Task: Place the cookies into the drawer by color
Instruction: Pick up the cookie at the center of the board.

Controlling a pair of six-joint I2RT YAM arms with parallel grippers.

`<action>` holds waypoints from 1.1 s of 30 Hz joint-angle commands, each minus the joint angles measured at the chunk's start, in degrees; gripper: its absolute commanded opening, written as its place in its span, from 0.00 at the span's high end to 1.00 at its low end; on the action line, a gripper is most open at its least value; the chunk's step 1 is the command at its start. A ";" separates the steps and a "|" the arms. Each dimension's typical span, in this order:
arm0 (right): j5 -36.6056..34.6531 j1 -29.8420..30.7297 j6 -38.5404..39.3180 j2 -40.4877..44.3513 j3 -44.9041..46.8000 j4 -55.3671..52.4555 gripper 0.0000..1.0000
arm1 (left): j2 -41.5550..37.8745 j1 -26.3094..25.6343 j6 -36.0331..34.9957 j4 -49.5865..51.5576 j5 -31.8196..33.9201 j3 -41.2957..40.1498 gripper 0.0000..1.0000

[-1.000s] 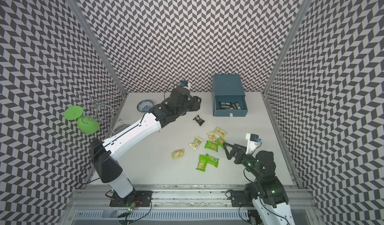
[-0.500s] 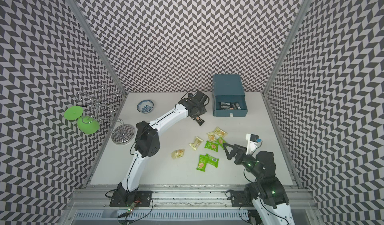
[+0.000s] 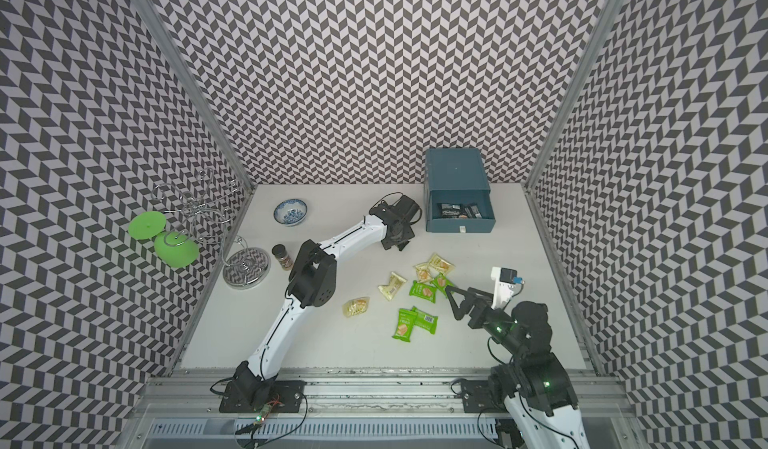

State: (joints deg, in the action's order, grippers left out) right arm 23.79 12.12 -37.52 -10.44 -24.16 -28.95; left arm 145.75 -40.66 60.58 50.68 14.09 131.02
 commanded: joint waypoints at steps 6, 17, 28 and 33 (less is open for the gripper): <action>0.02 -0.08 0.87 0.24 -1.90 0.92 0.00 | 4.27 0.65 -3.83 6.05 2.96 1.83 0.46; -0.33 -0.14 0.49 0.33 -2.02 1.22 0.00 | 2.55 1.72 -6.93 10.32 3.40 -0.96 0.66; -1.37 -0.09 0.74 0.92 -3.52 -0.92 0.00 | -4.53 2.44 -10.85 10.14 0.22 -4.78 0.69; -1.32 -0.11 0.27 1.21 -3.87 -0.97 0.00 | -9.27 2.59 -11.18 10.18 0.44 -6.43 0.69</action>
State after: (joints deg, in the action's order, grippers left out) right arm 23.27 12.12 -37.54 -10.22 -26.52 -31.11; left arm 140.84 -38.13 50.50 58.61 15.03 125.01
